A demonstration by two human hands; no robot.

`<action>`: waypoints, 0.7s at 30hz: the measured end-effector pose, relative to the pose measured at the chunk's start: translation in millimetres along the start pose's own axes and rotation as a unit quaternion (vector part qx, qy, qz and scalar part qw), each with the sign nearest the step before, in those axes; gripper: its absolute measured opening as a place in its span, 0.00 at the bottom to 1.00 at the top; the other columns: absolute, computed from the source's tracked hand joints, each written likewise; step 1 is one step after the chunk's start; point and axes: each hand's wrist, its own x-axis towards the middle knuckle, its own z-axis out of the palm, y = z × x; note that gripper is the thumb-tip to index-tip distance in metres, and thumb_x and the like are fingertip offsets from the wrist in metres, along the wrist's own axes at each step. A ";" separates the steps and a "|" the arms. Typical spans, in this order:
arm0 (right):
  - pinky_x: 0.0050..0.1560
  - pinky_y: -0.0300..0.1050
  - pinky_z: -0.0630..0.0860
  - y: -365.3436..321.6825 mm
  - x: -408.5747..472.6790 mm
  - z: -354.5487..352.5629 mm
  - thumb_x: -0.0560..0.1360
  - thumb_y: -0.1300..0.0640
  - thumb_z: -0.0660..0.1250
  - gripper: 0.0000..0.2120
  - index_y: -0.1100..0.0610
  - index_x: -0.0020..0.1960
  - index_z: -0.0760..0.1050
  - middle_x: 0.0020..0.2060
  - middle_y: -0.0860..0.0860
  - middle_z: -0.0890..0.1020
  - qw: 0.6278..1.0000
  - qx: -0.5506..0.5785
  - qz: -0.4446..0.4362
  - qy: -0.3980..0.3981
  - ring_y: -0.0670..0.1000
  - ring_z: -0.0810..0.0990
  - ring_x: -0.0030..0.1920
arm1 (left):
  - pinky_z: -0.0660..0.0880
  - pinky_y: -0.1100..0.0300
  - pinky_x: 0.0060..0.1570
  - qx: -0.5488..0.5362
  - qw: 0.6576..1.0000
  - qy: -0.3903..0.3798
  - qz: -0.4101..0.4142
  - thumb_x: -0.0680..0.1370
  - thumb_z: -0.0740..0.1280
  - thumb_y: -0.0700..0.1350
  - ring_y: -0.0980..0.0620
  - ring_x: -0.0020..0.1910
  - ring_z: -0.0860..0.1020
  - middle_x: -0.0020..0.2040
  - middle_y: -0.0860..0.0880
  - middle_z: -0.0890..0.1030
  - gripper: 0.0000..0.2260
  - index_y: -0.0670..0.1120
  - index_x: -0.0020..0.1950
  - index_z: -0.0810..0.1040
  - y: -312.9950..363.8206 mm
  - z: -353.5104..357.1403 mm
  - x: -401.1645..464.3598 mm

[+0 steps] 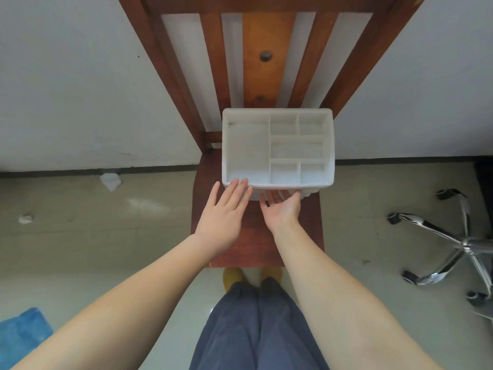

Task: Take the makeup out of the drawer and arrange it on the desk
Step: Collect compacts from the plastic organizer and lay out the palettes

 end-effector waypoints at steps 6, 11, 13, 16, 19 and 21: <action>0.55 0.50 0.72 18.7 -9.1 -32.2 0.79 0.39 0.54 0.23 0.57 0.57 0.71 0.53 0.57 0.76 1.000 0.013 0.004 0.007 0.55 0.75 0.55 | 0.36 0.45 0.72 0.006 1.000 0.008 -0.003 0.76 0.51 0.39 0.47 0.77 0.41 0.78 0.46 0.43 0.32 0.44 0.77 0.40 -1.7 1.3 2.8; 0.46 0.49 0.74 34.9 -23.8 -86.5 0.79 0.39 0.54 0.22 0.58 0.55 0.72 0.56 0.57 0.75 0.999 0.021 0.027 0.039 0.55 0.76 0.52 | 0.38 0.45 0.73 -0.006 1.000 0.004 -0.005 0.75 0.52 0.38 0.47 0.77 0.41 0.78 0.46 0.42 0.33 0.44 0.77 0.39 0.7 1.6 2.0; 0.54 0.51 0.72 38.7 -28.1 -104.8 0.80 0.39 0.50 0.25 0.60 0.58 0.71 0.57 0.58 0.74 0.998 0.020 0.039 0.043 0.56 0.75 0.55 | 0.39 0.45 0.73 -0.009 1.000 0.001 -0.006 0.75 0.52 0.38 0.47 0.77 0.41 0.78 0.46 0.43 0.33 0.44 0.77 0.39 1.2 0.6 1.3; 0.62 0.55 0.69 36.8 -33.2 -115.0 0.81 0.42 0.48 0.26 0.62 0.63 0.68 0.58 0.58 0.74 0.998 -0.002 0.053 0.040 0.57 0.74 0.60 | 0.41 0.44 0.74 -0.017 1.000 0.006 -0.009 0.75 0.54 0.37 0.47 0.77 0.43 0.78 0.46 0.44 0.33 0.45 0.77 0.41 1.3 1.8 0.2; 0.56 0.52 0.76 22.9 -46.1 -110.0 0.83 0.50 0.50 0.18 0.63 0.60 0.70 0.56 0.59 0.78 0.983 -0.159 0.091 0.004 0.57 0.79 0.55 | 0.50 0.43 0.74 -0.030 0.998 0.057 0.013 0.73 0.58 0.36 0.44 0.76 0.54 0.77 0.43 0.56 0.32 0.42 0.76 0.55 -0.1 -3.3 -1.3; 0.46 0.45 0.79 3.5 -62.5 -103.3 0.82 0.57 0.51 0.15 0.62 0.54 0.75 0.48 0.57 0.83 0.907 -0.400 0.120 -0.045 0.54 0.83 0.48 | 0.63 0.43 0.69 -0.055 0.990 0.100 0.088 0.69 0.62 0.35 0.41 0.69 0.69 0.70 0.40 0.69 0.28 0.41 0.70 0.69 1.5 -0.3 -4.3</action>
